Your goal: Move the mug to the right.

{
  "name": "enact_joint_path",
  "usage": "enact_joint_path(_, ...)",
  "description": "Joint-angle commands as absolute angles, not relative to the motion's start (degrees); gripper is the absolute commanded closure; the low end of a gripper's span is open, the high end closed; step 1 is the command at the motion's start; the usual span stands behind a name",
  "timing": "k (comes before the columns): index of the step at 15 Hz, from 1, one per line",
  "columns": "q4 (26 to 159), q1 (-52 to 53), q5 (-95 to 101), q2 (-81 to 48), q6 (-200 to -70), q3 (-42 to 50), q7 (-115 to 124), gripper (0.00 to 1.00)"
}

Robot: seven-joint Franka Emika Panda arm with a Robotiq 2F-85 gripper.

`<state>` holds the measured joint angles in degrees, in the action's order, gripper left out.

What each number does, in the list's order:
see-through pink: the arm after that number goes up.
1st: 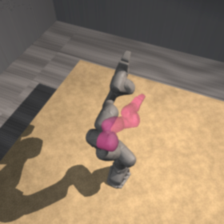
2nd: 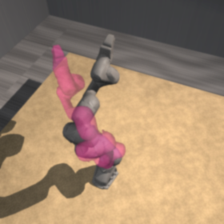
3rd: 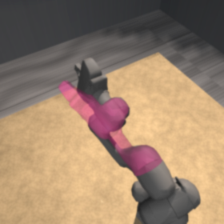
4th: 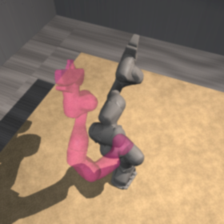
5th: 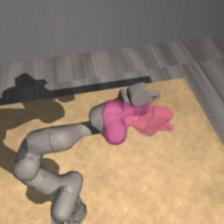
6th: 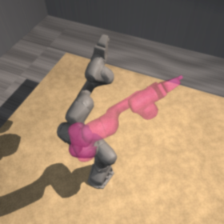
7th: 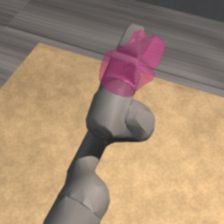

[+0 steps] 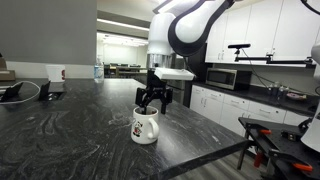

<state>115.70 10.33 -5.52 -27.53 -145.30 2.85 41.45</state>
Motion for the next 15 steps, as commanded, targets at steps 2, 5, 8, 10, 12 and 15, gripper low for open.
enact_joint_path(2,114.3,11.5,-5.6,-27.9,-142.4,4.0,43.4,0.47)
enact_joint_path(5,114.7,11.4,-5.7,-27.3,-142.4,3.7,42.6,0.69)
enact_joint_path(8,115.1,11.1,-5.5,-26.4,-142.4,3.4,41.3,0.93)
enact_joint_path(10,115.2,10.7,-5.4,-25.5,-142.1,3.3,40.2,0.93)
enact_joint_path(12,115.4,9.7,-5.9,-24.5,-141.9,2.9,37.4,0.93)
enact_joint_path(15,115.4,8.5,-5.8,-22.4,-141.5,3.6,34.6,0.93)
